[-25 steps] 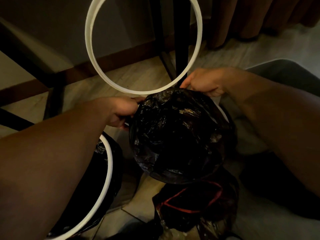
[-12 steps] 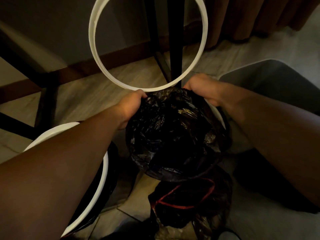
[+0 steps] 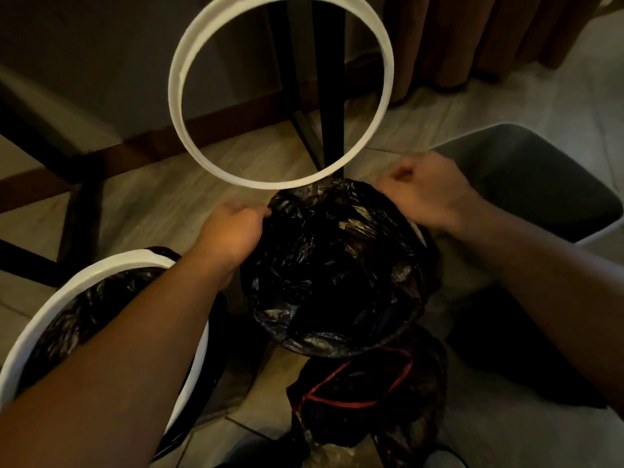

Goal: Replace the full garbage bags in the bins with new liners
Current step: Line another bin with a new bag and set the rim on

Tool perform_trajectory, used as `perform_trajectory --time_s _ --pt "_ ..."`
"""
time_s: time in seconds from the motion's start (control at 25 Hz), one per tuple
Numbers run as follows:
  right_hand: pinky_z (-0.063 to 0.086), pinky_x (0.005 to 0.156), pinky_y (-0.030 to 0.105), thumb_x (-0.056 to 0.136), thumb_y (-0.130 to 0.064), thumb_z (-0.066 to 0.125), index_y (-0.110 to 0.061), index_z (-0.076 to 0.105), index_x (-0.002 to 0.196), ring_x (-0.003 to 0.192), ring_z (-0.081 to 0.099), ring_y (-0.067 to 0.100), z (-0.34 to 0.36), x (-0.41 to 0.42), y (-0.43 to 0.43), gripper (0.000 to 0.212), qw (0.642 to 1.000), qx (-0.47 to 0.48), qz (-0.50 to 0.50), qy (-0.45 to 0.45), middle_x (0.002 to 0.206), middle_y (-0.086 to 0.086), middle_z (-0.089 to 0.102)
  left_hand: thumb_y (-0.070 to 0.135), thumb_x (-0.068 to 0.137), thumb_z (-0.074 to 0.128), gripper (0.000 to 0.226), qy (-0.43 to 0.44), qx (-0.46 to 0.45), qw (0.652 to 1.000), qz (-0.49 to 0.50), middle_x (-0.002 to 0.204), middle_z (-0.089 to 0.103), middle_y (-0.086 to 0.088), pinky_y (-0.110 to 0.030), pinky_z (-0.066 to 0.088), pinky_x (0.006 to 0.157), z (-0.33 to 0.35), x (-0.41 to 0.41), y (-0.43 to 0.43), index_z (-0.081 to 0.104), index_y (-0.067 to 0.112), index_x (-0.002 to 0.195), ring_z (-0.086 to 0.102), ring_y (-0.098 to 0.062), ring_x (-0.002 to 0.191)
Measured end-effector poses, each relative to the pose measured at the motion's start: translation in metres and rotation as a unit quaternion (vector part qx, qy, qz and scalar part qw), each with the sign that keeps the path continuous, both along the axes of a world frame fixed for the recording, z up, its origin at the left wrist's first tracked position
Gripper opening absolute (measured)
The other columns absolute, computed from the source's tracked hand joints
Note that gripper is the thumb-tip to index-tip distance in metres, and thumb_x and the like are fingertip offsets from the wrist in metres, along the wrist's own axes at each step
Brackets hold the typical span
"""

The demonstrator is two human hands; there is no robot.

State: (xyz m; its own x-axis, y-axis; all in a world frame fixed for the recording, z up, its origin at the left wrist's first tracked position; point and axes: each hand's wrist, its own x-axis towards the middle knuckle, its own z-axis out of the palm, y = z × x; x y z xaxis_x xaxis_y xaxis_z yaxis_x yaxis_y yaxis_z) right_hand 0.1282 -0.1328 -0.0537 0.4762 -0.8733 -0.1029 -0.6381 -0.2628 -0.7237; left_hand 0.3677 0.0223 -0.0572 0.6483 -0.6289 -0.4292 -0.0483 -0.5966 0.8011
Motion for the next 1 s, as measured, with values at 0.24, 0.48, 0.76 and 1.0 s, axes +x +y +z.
perform_trajectory --time_s 0.24,0.48,0.76,1.0 --pt "0.045 0.067 0.014 0.094 -0.028 0.075 -0.022 0.079 0.106 0.082 0.068 0.007 -0.015 -0.034 0.039 0.015 0.992 -0.106 0.007 0.071 0.096 -0.003 0.078 0.046 0.082 0.052 0.038 -0.045 -0.048 0.996 0.063 0.085 0.078 0.017 -0.037 0.061 0.082 -0.006 -0.044 0.078 0.074 0.039 0.112 0.074 -0.004 0.077" --pt "0.054 0.066 0.024 0.096 -0.023 0.067 -0.028 0.078 0.079 0.076 0.071 0.006 -0.041 -0.027 0.044 0.021 0.973 0.093 -0.172 -0.124 0.073 -0.011 0.076 0.050 0.089 0.052 0.064 -0.058 -0.026 0.996 0.059 0.142 0.062 0.000 -0.049 0.047 0.112 -0.020 -0.057 0.090 0.051 0.030 0.150 0.058 -0.024 0.130" --pt "0.063 0.081 0.054 0.098 -0.032 0.066 -0.014 0.077 0.111 0.086 0.080 0.034 -0.070 -0.034 0.078 0.025 0.789 0.441 -0.293 -0.312 0.101 0.012 0.081 0.036 0.097 0.058 0.065 -0.094 -0.010 0.995 -0.037 0.156 0.049 0.000 -0.049 0.042 0.117 -0.024 -0.064 0.096 0.038 0.029 0.158 0.050 -0.024 0.140" --pt "0.051 0.059 0.034 0.081 -0.037 0.068 -0.012 0.074 0.103 0.064 0.069 0.024 -0.072 -0.072 0.137 0.034 0.803 0.380 -0.248 -0.386 0.078 0.009 0.073 0.038 0.087 0.061 0.072 -0.010 -0.073 0.997 0.039 0.136 0.058 0.036 -0.028 0.050 0.108 -0.021 -0.095 0.123 0.033 0.041 0.153 0.057 0.007 0.124"
